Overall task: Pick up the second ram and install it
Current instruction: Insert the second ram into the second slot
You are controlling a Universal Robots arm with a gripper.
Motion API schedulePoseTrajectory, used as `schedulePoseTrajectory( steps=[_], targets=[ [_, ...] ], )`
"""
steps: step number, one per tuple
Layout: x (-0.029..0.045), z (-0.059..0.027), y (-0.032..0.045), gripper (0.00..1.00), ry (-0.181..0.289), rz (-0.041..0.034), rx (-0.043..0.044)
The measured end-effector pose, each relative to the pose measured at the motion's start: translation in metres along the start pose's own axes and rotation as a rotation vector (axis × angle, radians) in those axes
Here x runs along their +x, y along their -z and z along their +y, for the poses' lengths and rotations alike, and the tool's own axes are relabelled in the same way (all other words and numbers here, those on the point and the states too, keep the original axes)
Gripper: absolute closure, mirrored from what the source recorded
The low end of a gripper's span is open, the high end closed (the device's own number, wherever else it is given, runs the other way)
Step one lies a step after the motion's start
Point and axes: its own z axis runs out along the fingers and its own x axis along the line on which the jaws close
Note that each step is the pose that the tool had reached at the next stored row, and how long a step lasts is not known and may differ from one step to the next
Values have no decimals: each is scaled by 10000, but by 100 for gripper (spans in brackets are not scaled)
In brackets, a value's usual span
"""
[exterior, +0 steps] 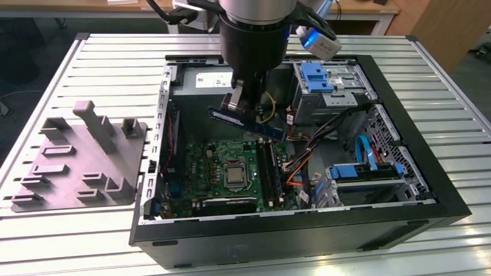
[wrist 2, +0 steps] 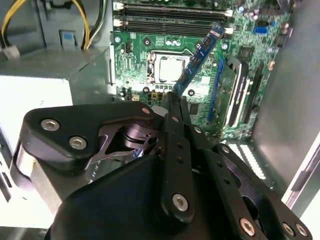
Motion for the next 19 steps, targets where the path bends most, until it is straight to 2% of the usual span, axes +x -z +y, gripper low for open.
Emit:
schedulePoseTrajectory(
  steps=[19],
  targets=[
    [0,0,-6,89,-3331,-27,95]
  ],
)
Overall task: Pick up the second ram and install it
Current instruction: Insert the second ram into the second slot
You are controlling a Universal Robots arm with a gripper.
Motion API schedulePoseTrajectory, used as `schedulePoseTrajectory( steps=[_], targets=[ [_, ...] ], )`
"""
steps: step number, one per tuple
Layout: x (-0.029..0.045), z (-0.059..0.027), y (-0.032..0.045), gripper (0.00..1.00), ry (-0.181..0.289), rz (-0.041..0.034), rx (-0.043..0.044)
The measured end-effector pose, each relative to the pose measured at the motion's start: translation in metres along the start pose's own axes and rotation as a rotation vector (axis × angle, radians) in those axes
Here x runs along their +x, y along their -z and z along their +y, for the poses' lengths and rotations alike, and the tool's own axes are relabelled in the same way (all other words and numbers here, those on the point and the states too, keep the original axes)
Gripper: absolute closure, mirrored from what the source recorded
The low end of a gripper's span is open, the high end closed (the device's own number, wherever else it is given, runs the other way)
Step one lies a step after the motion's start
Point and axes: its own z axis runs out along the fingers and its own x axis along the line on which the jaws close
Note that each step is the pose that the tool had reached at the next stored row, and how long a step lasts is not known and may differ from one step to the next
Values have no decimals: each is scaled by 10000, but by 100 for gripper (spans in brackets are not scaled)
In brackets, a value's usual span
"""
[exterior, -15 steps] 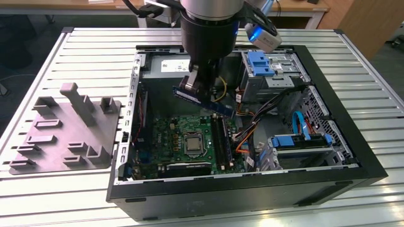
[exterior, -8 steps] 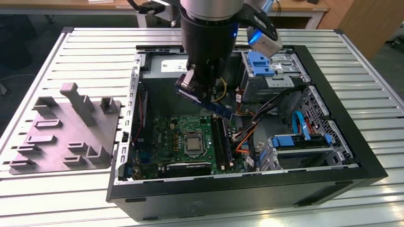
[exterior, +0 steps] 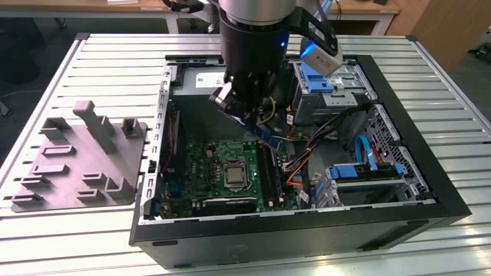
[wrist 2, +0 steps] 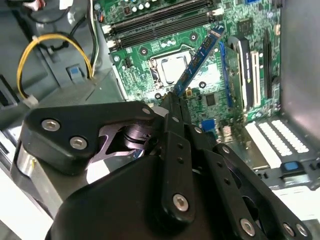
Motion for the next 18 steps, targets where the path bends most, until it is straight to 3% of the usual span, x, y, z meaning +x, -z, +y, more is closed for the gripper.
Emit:
schedulePoseTrajectory(
  steps=[18],
  targets=[
    [0,0,-5,89,-3256,-26,93]
  ],
)
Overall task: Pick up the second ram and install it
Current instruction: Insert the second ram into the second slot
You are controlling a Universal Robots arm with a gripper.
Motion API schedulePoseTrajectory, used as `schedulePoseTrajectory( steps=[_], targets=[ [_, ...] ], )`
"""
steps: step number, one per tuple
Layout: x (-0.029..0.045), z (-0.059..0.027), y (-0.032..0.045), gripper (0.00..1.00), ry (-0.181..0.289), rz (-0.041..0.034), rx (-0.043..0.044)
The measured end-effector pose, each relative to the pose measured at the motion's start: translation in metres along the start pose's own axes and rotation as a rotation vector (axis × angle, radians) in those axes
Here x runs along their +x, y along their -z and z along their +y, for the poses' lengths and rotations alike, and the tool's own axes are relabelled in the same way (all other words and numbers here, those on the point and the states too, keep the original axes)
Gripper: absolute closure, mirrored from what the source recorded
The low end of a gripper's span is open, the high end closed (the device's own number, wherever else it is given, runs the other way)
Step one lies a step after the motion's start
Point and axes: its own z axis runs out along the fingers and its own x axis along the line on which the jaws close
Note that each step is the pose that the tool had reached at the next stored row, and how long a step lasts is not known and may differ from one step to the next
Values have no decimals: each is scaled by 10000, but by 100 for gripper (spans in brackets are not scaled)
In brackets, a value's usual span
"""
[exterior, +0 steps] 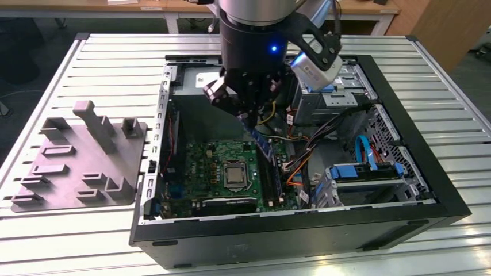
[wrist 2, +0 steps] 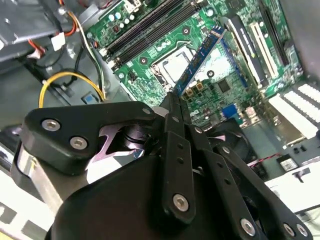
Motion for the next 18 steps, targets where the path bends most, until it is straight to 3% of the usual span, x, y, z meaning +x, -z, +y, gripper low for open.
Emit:
schedulePoseTrajectory(
  steps=[18],
  targets=[
    [0,0,-12,89,-3278,-26,94]
  ],
)
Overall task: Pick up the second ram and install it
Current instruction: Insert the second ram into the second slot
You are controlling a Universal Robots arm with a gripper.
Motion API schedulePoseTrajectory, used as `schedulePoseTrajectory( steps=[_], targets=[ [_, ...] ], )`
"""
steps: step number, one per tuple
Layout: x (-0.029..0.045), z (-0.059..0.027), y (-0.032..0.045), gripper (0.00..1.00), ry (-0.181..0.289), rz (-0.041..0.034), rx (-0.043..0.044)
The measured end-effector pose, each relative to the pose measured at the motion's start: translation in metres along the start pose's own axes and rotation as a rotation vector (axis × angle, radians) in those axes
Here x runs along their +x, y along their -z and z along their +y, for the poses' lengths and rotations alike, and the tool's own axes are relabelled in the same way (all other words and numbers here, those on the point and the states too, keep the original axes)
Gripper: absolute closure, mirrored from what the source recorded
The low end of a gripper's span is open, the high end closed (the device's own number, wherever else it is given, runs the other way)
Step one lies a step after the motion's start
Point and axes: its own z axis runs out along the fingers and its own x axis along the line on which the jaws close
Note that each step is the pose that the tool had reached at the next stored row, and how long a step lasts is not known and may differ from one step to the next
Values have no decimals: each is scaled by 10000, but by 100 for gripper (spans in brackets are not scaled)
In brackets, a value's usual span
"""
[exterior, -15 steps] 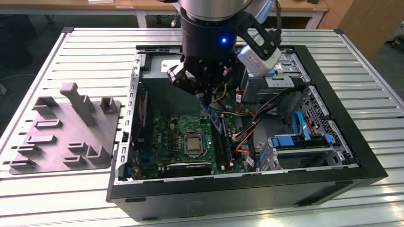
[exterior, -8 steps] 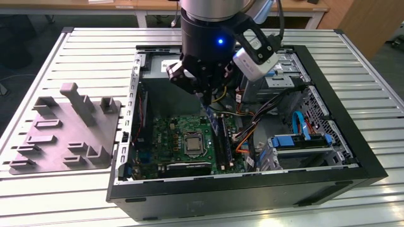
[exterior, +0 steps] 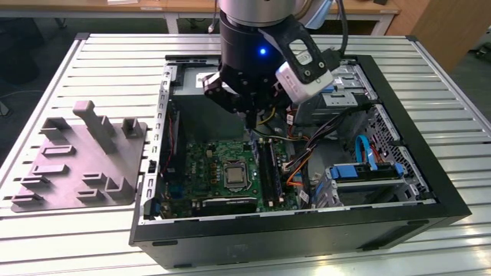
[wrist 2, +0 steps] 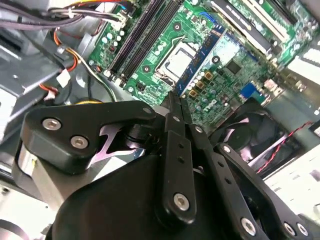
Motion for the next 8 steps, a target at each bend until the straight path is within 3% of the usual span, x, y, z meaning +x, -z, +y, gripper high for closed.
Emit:
schedulePoseTrajectory(
  steps=[4,8],
  targets=[
    [0,0,-5,89,-676,-5,20],
    [2,-9,-31,89,-796,-11,-45]
  ],
)
